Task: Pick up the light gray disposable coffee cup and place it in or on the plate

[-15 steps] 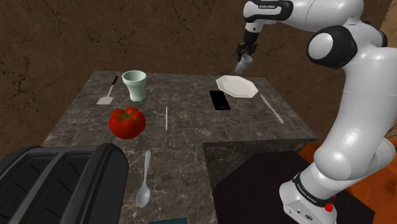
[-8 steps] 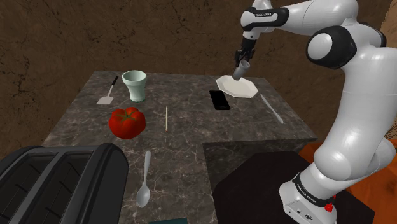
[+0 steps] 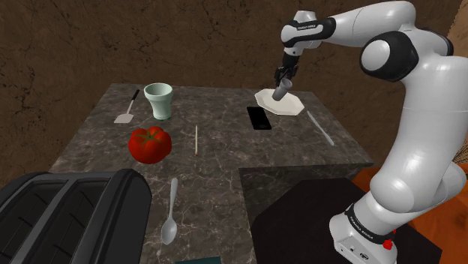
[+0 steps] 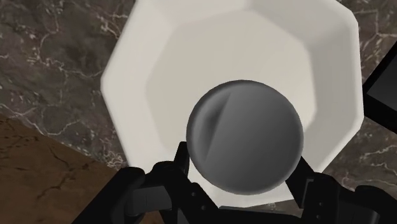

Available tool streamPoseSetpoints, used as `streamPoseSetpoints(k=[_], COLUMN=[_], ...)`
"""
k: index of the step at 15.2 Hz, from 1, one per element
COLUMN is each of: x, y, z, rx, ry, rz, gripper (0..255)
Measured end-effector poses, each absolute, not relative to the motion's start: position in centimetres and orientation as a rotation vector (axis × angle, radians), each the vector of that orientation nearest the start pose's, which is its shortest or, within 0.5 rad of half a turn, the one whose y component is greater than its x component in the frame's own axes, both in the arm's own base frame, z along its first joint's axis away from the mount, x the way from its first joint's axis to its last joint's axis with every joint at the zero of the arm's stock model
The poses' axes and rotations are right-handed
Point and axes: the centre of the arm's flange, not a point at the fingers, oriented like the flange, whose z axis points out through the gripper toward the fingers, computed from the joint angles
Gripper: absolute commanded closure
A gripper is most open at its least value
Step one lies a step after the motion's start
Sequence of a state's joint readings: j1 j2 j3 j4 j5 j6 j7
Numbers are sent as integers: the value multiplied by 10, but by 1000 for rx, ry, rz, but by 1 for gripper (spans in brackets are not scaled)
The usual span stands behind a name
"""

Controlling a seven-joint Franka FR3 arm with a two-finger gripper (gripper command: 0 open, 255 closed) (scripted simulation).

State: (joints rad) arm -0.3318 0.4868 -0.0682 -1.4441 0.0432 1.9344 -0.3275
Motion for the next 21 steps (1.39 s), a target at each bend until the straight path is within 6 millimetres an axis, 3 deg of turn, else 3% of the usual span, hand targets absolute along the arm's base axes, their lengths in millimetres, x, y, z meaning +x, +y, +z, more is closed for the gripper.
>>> streamPoseSetpoints(k=[7,8,14,19,21], x=[647,647,647,648,647], y=[-262,-262,-262,-264,-263], z=[402,402,402,447,451], rx=[-3133,-3133,-3133,-3134,-3133], ry=[125,125,125,125,125], rz=[-12,-12,-13,-16,-15], gripper=[255,0,0,0,0])
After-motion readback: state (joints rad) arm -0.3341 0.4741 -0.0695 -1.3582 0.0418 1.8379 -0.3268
